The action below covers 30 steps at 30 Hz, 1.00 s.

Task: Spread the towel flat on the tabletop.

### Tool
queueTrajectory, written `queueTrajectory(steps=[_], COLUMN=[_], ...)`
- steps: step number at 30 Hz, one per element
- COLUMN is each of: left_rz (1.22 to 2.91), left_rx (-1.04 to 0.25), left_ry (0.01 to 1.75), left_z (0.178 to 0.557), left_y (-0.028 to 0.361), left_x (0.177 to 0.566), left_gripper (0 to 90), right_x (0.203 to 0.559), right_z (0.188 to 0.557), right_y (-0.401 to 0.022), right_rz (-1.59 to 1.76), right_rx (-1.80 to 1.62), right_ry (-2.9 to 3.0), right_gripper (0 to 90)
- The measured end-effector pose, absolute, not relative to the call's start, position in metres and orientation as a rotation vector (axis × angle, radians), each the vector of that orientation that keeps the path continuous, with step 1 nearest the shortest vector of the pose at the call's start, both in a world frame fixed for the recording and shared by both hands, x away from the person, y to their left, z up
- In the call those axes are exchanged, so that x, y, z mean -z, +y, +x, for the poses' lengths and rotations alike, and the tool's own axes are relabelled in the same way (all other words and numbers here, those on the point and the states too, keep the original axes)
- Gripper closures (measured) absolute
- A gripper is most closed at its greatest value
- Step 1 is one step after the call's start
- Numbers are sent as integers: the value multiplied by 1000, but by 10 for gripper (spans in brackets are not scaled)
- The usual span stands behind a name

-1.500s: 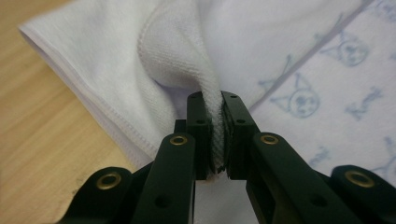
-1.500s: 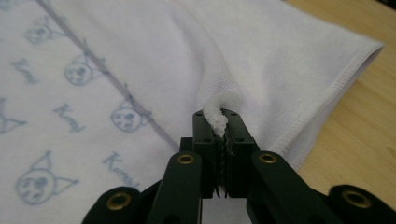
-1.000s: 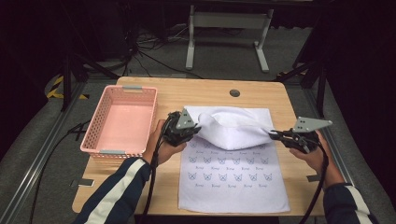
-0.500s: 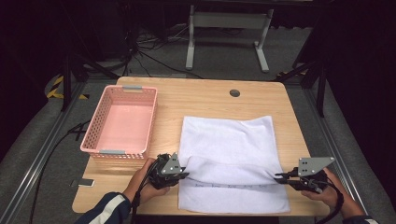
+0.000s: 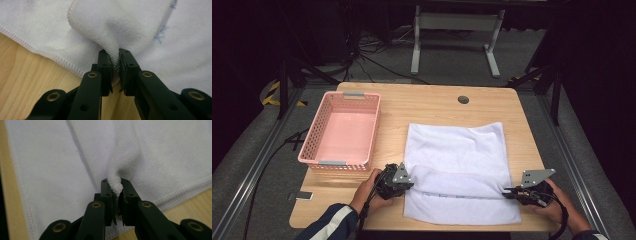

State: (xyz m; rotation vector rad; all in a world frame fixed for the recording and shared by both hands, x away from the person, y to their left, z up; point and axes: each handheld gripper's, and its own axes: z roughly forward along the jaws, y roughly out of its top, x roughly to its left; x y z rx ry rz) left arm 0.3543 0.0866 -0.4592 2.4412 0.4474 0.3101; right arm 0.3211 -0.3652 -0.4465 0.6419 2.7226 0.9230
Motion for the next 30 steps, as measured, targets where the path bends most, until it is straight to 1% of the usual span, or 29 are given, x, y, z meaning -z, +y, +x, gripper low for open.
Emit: queueTrajectory(steps=[3, 6, 7, 8, 9, 11, 12, 13, 14, 16, 18, 20, 21, 24, 25, 26, 27, 28, 29, 30], left_rz=[2424, 2405, 2394, 2373, 2356, 2323, 2309, 2300, 2272, 2241, 2242, 2278, 2278, 2329, 2340, 2354, 2366, 2380, 2386, 2386], left_rx=[-330, -317, -296, -284, -283, -283, -288, -301, -307, -309, -330, -287, -287, -257, -242, -219, -201, -206, -214, -214], left_ry=[501, 544, 566, 584, 587, 563, 571, 577, 594, 625, 651, 661, 661, 662, 658, 637, 618, 601, 568, 568], left_z=[367, 379, 382, 384, 385, 383, 382, 383, 384, 391, 401, 414, 414, 424, 425, 425, 424, 423, 419, 419], left_y=[85, 85, 85, 85, 85, 84, 82, 81, 80, 76, 71, 63, 63, 54, 53, 52, 51, 51, 52, 52], left_x=[460, 460, 459, 459, 458, 453, 449, 444, 440, 434, 433, 439, 439, 448, 450, 451, 452, 452, 448, 448], left_gripper=[803, 802, 798, 767, 697, 650, 591, 527, 487, 439, 402, 379, 367, 379, 406, 456, 520, 579, 688, 750], right_x=[448, 449, 449, 449, 449, 447, 444, 440, 435, 426, 420, 418, 418, 426, 430, 434, 436, 438, 437, 435], right_z=[331, 344, 347, 350, 352, 353, 352, 351, 350, 351, 355, 361, 361, 378, 382, 384, 385, 384, 380, 377], right_y=[-366, -366, -366, -366, -366, -368, -369, -369, -370, -367, -362, -354, -354, -346, -345, -345, -345, -344, -344, -344], right_rz=[689, 716, 727, 735, 752, 771, 777, 794, 806, 810, 816, 812, 812, 872, 907, 935, 934, 914, 868, 835], right_rx=[-928, -926, -922, -925, -930, -933, -945, -973, -1006, -1019, -1018, -999, -999, -931, -900, -883, -877, -870, -882, -881], right_ry=[2667, 2626, 2615, 2604, 2604, 2594, 2584, 2569, 2557, 2522, 2509, 2511, 2511, 2556, 2559, 2583, 2611, 2631, 2651, 2648], right_gripper=[826, 823, 812, 791, 754, 701, 647, 612, 601, 564, 559, 539, 539, 533, 557, 564, 611, 682, 803, 856])
